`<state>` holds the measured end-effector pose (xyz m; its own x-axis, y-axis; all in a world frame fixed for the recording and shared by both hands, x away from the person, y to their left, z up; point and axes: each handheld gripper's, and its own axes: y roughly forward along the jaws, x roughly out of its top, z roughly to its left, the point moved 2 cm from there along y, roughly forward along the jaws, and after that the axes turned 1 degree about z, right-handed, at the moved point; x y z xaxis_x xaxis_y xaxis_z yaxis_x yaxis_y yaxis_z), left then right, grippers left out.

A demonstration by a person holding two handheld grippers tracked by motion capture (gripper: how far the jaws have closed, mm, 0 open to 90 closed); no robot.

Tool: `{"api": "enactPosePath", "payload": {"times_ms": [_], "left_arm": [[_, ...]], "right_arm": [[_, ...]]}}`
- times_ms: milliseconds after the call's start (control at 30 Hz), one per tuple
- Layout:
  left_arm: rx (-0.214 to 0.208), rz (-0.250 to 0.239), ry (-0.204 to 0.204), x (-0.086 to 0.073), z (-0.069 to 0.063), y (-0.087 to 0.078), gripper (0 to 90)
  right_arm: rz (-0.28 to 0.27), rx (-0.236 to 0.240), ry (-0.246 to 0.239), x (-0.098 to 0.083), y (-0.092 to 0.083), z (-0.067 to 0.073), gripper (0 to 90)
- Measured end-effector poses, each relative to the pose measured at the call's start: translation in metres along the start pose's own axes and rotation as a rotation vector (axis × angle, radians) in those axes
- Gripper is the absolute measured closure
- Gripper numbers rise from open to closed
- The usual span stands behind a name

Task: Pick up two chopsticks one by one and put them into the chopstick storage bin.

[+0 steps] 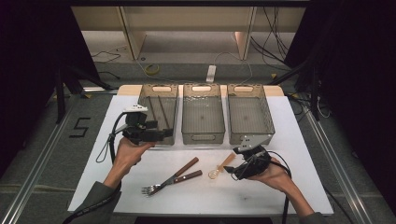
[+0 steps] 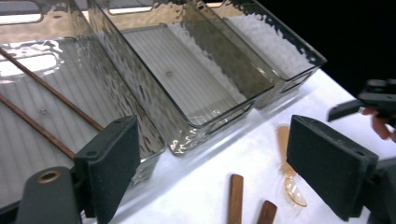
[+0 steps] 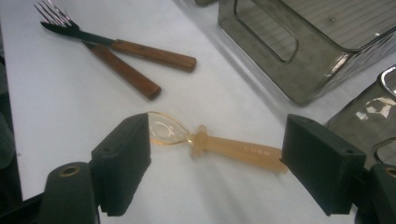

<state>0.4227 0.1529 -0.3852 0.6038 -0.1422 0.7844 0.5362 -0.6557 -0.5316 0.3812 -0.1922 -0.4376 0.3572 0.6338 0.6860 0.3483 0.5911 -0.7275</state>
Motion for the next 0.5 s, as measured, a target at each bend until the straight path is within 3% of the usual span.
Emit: {"api": "enactPosePath", "payload": {"times_ms": [200, 333, 500], "left_arm": [[-0.039, -0.026, 0.035, -0.016, -0.008, -0.004, 16.3], [-0.055, -0.035, 0.035, -0.028, -0.009, -0.007, 16.0], [-0.064, -0.05, 0.031, -0.037, -0.01, -0.007, 16.0]], "right_arm": [[0.041, 0.021, -0.037, 0.006, 0.007, -0.006, 22.9], [0.095, 0.016, -0.073, 0.008, 0.012, -0.008, 22.7], [0.119, 0.036, -0.101, 0.013, 0.018, -0.011, 22.9]]}}
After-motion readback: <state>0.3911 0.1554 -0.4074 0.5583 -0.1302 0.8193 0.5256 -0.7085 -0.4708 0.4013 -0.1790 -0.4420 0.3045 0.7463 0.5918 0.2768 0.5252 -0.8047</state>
